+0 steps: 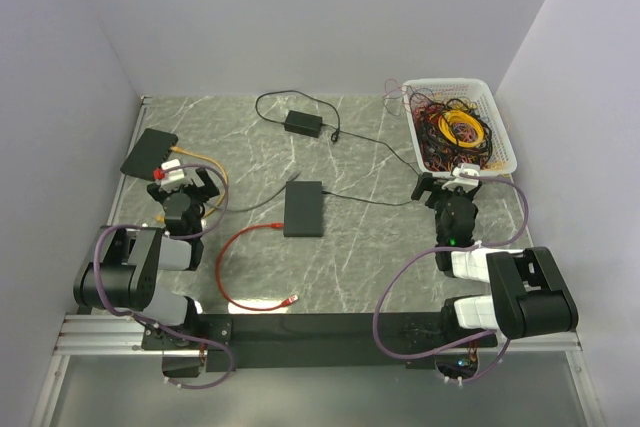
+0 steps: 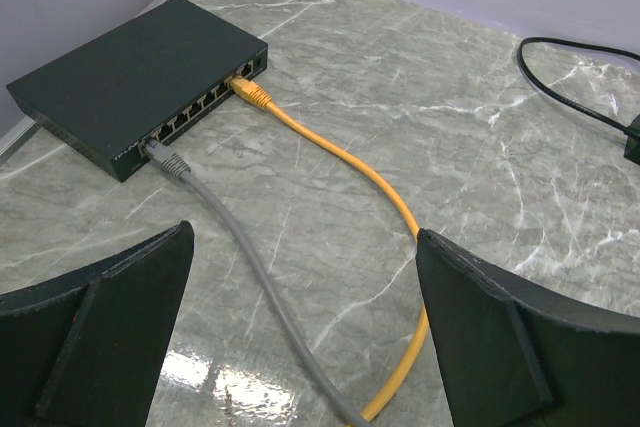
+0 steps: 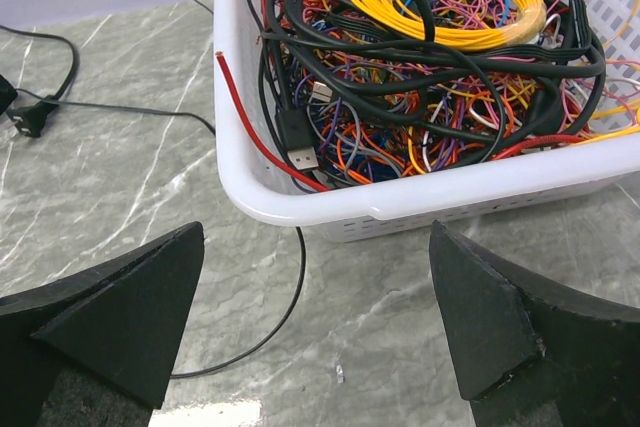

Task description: Insert the plug into the switch port

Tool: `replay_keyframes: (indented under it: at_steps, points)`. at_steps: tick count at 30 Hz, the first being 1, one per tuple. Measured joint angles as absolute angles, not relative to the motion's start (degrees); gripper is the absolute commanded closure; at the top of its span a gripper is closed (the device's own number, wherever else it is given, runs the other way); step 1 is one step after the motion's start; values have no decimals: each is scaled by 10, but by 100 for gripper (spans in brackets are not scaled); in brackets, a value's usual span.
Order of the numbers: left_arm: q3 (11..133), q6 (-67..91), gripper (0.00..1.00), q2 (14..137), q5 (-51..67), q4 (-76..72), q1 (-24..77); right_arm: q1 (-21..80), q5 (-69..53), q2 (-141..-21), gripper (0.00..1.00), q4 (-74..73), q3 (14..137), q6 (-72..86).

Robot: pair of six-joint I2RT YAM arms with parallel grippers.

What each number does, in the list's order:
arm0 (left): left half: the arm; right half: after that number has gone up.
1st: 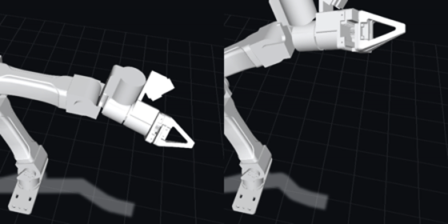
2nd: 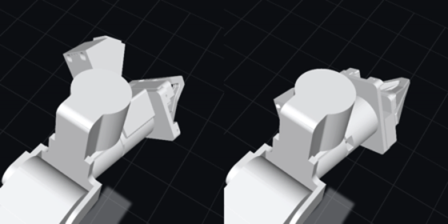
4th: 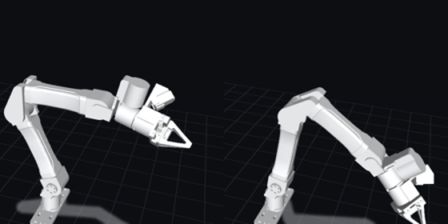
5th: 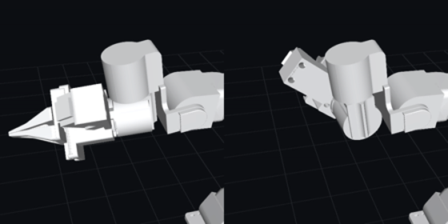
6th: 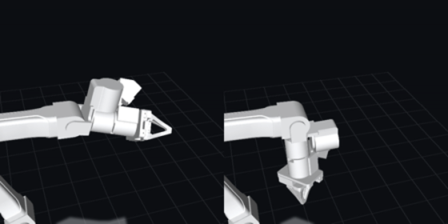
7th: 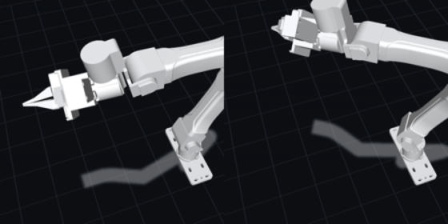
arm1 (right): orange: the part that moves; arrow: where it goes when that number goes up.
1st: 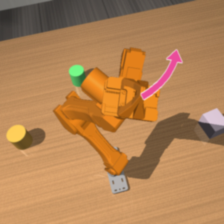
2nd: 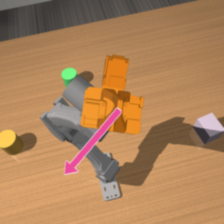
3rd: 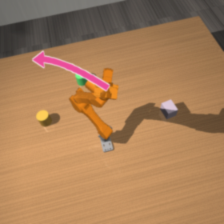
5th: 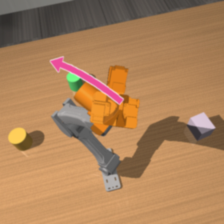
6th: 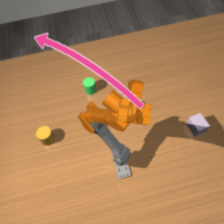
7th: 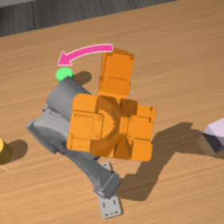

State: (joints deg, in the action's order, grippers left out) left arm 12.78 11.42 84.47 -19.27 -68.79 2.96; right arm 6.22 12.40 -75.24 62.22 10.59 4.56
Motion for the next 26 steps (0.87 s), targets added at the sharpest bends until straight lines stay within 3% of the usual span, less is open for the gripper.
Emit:
replay_keyframes:
  at_steps: [26]
  points:
    - [128, 114, 1, 845, -193, -688, 30, 52, 107, -752, 0, 618, 108, 46]
